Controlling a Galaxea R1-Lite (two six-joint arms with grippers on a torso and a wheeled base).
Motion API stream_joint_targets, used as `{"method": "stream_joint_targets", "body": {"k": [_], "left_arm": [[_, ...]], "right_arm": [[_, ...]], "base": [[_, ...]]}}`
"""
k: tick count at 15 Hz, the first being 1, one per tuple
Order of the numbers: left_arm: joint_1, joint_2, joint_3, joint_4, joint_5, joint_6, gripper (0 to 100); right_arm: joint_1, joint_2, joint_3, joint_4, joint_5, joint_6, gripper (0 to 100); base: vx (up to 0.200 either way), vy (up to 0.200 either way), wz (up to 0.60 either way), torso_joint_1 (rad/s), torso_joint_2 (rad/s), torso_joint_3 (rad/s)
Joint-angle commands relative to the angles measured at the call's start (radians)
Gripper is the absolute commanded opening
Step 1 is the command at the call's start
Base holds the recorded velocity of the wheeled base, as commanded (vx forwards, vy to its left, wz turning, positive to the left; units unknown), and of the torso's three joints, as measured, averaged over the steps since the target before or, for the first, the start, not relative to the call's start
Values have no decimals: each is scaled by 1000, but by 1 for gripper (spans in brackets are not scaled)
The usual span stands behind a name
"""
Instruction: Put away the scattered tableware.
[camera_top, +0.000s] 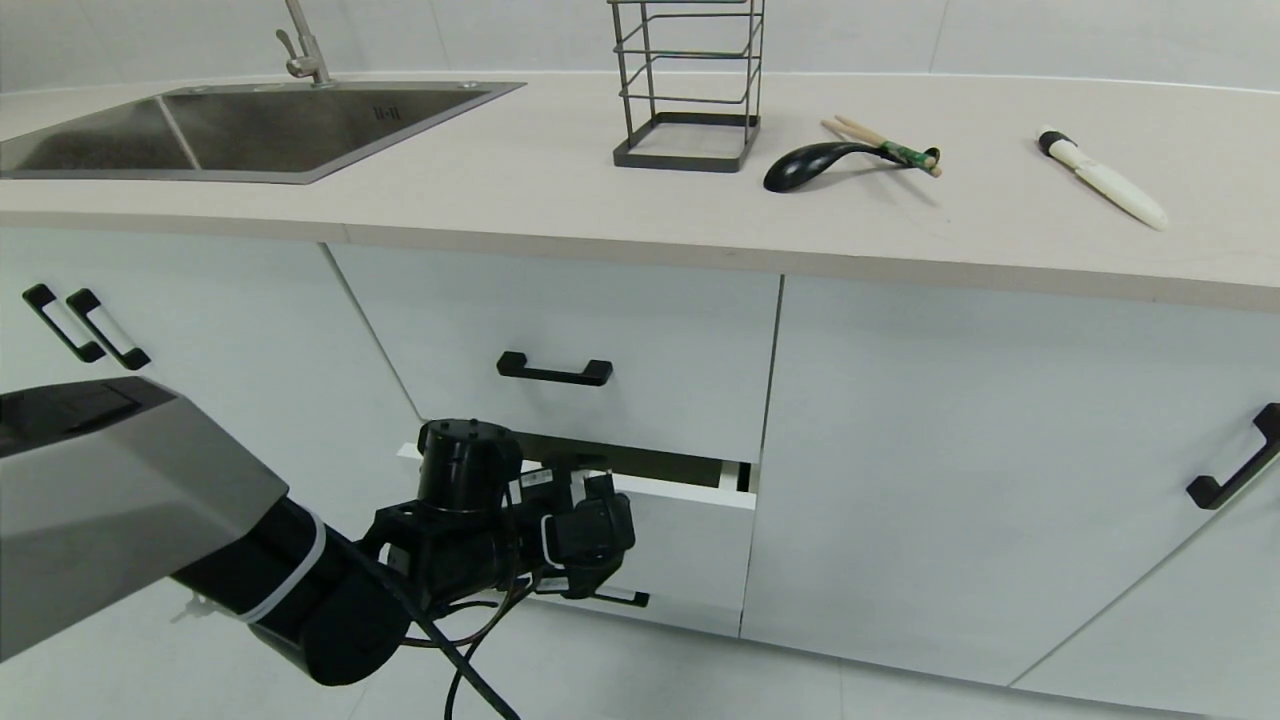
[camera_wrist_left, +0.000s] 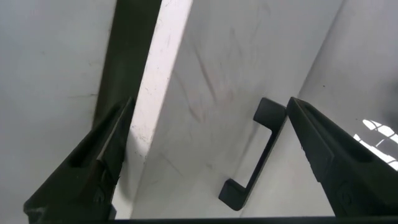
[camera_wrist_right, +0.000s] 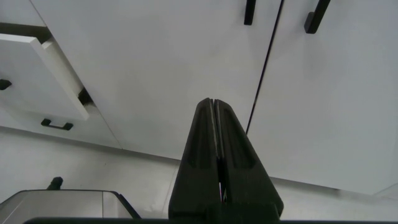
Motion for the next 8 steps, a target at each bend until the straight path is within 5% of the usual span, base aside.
{"method": "stream_joint_targets", "body": {"k": [1,8], "left_arm": [[-2,-16,14,3,1,-1,100],[-58,-185,212,8,2,-7,100]], "right_arm": [[1,1,0,-1,0,0,0],[1,1,0,1,0,0,0]], "base": [[0,0,0,0,0,0],[0,0,0,0,0,0]]}}
